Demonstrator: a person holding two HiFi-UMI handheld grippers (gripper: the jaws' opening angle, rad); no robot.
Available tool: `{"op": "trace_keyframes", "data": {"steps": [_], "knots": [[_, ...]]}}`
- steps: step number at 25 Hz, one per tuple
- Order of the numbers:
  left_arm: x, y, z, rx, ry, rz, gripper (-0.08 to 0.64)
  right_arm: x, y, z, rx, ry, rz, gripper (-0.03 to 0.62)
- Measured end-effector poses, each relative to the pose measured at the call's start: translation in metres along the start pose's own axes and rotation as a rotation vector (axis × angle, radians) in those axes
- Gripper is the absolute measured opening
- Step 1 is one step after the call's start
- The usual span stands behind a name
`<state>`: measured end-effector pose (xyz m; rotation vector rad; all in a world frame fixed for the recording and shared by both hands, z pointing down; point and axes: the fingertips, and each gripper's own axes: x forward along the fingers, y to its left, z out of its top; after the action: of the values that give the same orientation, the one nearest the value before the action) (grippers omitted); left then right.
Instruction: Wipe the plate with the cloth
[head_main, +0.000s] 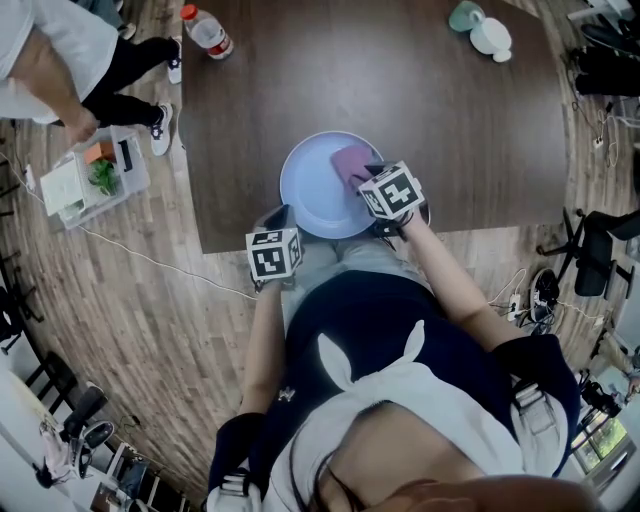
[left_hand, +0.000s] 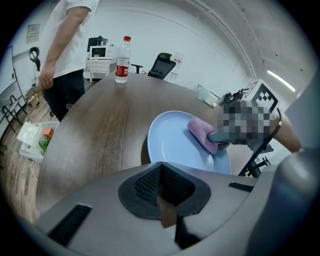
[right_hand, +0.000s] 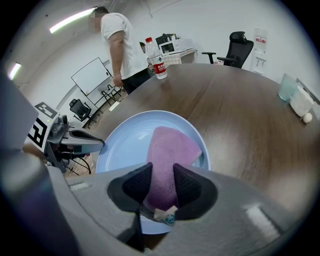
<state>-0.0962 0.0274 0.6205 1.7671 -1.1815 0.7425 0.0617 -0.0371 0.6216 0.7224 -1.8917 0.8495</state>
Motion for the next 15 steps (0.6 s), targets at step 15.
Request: {"op": "trace_keyframes", "data": {"steps": [15], "knots": [[-0.001,-0.001,0.001,0.006,-0.006,-0.012,0.006,0.013,0.02,0.017,-0.054,-0.003,0.016,0.121]]}}
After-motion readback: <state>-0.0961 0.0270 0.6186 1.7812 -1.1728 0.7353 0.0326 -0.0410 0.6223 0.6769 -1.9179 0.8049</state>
